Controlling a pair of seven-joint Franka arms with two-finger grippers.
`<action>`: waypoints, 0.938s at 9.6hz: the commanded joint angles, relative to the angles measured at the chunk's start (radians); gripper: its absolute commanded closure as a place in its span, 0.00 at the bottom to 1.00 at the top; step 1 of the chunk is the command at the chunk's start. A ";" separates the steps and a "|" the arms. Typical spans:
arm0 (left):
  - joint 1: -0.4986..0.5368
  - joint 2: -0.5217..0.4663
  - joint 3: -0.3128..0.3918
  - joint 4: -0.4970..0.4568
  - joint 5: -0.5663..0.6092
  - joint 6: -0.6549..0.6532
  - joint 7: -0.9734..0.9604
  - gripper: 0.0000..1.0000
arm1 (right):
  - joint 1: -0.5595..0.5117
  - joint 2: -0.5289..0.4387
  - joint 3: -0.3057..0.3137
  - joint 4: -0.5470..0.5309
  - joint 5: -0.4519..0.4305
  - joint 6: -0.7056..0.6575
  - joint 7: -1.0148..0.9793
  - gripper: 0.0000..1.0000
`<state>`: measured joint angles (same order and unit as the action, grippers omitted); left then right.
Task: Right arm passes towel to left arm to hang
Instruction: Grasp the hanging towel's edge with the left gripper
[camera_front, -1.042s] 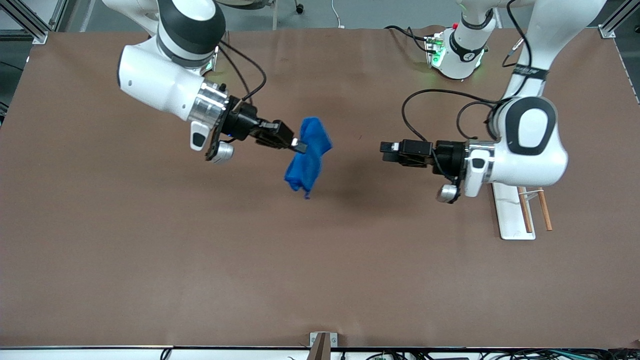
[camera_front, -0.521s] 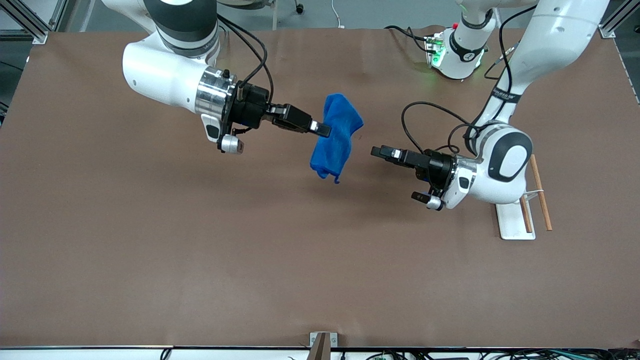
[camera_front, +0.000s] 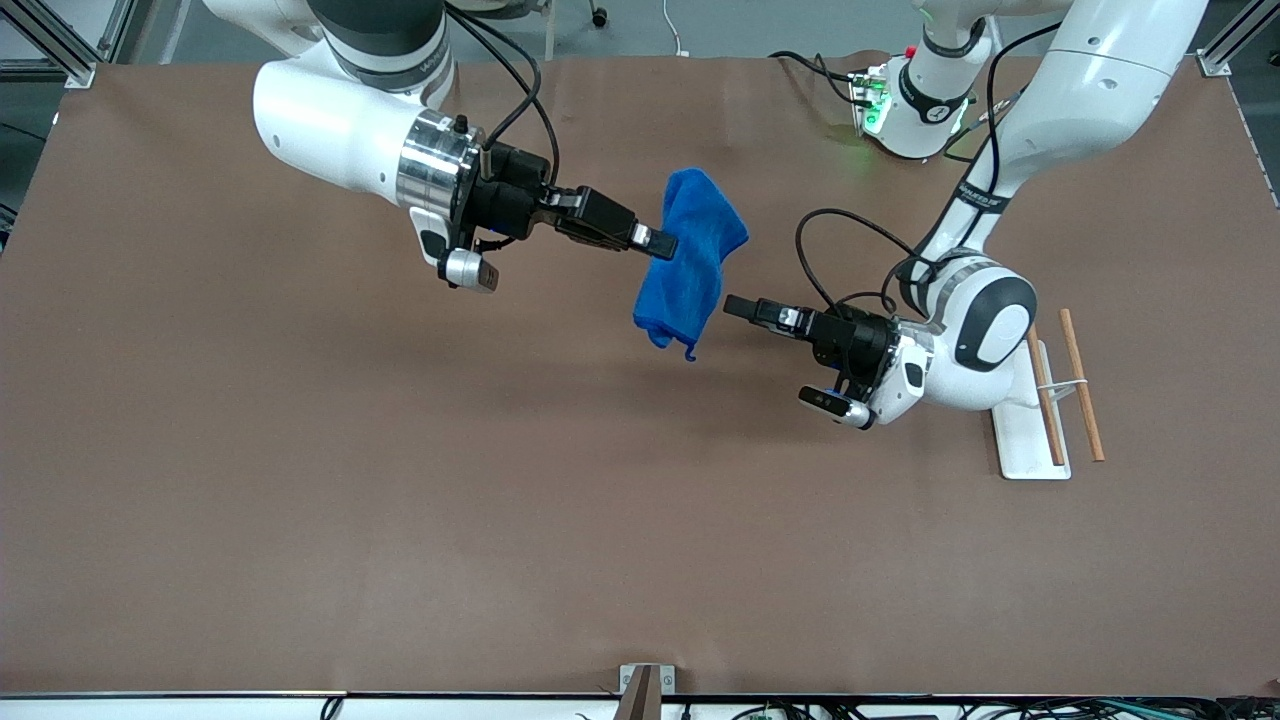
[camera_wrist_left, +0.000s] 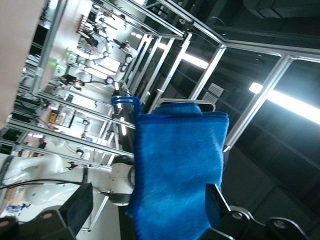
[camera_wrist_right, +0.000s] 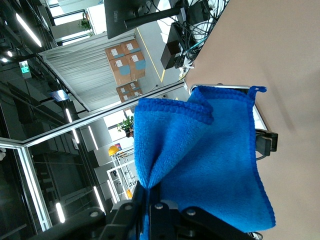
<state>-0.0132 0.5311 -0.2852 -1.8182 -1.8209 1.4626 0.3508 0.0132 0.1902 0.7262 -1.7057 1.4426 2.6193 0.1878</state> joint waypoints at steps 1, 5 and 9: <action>-0.007 0.038 -0.020 0.003 -0.030 0.001 0.020 0.06 | 0.017 0.011 0.013 0.018 0.076 0.013 0.001 1.00; 0.002 0.030 -0.023 0.040 -0.035 -0.001 0.002 0.18 | 0.025 0.011 0.013 0.031 0.105 0.016 -0.002 1.00; 0.024 0.015 -0.025 0.022 -0.029 -0.087 -0.058 0.23 | 0.025 0.011 0.013 0.031 0.107 0.016 -0.004 1.00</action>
<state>0.0013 0.5327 -0.3071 -1.7778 -1.8497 1.3833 0.2916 0.0398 0.1936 0.7292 -1.6876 1.5259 2.6229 0.1884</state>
